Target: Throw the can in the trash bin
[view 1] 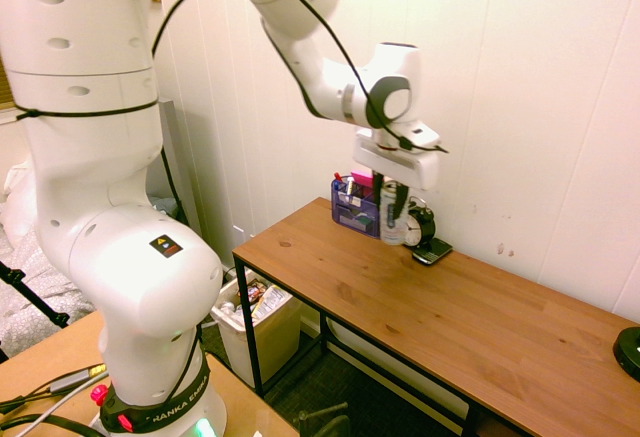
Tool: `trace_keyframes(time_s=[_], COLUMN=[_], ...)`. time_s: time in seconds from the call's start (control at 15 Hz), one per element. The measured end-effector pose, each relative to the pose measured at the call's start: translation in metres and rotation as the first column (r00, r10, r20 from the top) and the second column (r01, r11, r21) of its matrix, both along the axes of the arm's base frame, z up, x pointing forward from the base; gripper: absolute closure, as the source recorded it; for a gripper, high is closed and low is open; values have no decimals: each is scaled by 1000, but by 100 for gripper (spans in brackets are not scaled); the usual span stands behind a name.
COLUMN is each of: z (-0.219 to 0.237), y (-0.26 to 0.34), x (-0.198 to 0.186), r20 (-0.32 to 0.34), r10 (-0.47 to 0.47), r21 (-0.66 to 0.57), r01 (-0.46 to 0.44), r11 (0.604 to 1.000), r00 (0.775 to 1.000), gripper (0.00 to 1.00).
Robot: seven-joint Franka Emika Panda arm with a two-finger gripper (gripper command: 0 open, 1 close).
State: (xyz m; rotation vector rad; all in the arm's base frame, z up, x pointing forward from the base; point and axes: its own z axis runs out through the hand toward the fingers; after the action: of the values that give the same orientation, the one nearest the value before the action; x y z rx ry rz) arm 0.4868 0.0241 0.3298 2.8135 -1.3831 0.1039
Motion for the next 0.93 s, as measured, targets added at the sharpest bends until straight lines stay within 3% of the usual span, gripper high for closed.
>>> trace_keyframes(time_s=[0.13,0.27,0.4,0.53,0.8,0.87,0.93], z=[18,54,83,78,26,16,9], y=[94,203,291,332,366,378,387], x=[-46,-99,-129,-117,-50,-35,-23], r20=[3,47,91,80,8,-7,-19], r10=[111,214,268,264,248,253,252], r21=[-3,15,25,9,24,43,52], r01=[-111,-215,-271,-266,-248,-252,-251], r11=[994,976,962,964,968,967,967], r00=[994,976,959,961,969,968,967], gripper=[100,100,100,100,100,0,0])
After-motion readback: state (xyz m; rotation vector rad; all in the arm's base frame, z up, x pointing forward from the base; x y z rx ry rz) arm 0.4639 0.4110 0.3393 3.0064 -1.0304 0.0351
